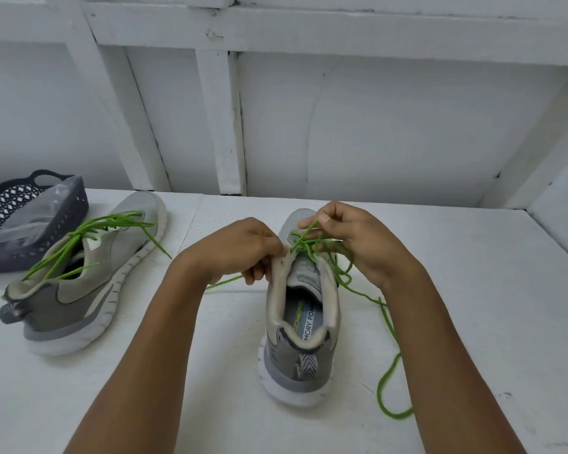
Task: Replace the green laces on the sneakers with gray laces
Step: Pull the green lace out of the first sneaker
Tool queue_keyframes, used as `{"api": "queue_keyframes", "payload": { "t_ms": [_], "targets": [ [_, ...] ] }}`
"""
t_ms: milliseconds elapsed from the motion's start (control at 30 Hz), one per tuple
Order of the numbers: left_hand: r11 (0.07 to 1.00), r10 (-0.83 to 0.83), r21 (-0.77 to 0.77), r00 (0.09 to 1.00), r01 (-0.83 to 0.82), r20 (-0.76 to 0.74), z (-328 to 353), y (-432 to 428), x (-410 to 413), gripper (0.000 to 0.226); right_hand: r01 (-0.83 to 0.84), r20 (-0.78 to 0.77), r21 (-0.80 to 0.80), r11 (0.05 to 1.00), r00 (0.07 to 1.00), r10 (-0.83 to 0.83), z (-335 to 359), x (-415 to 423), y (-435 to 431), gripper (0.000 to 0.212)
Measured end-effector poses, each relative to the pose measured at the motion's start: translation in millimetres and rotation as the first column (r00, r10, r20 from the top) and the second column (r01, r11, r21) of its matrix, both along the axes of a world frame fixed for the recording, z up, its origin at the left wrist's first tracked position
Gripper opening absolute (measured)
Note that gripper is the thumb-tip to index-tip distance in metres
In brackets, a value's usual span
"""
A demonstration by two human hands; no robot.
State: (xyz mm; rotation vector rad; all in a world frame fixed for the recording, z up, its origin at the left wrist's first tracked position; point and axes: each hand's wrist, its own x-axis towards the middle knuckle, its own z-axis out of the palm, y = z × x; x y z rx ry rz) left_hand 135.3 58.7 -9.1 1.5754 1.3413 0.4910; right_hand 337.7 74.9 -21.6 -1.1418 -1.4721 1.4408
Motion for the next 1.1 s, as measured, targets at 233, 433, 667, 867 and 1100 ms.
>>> {"api": "queue_keyframes", "payload": {
  "t_ms": [233,433,667,867,1100],
  "targets": [
    [0.998,0.013,-0.062,0.997,-0.008,0.082,-4,13,2,0.027,0.14,-0.316,-0.139,0.98,0.932,-0.178,-2,-1,11,0.027],
    [0.996,-0.01,-0.092,0.999,0.015,0.049,-5,18,-3,0.028,0.182,0.087,0.037,0.983,0.979,-0.185,-3,5,12,0.021],
    [0.994,-0.059,-0.094,0.998,0.061,0.02,-3,18,-5,0.031,-0.021,0.459,0.111,0.994,0.888,-0.032,-4,1,9,0.014],
    [0.994,-0.081,-0.076,0.997,0.081,0.002,-2,17,-5,0.032,0.151,0.122,0.061,0.987,0.98,-0.157,4,9,12,0.022],
    [0.994,-0.093,-0.052,0.995,0.091,-0.033,-1,16,-5,0.034,0.27,-0.438,-0.205,0.941,0.834,-0.335,12,10,16,0.03]
  ]
}}
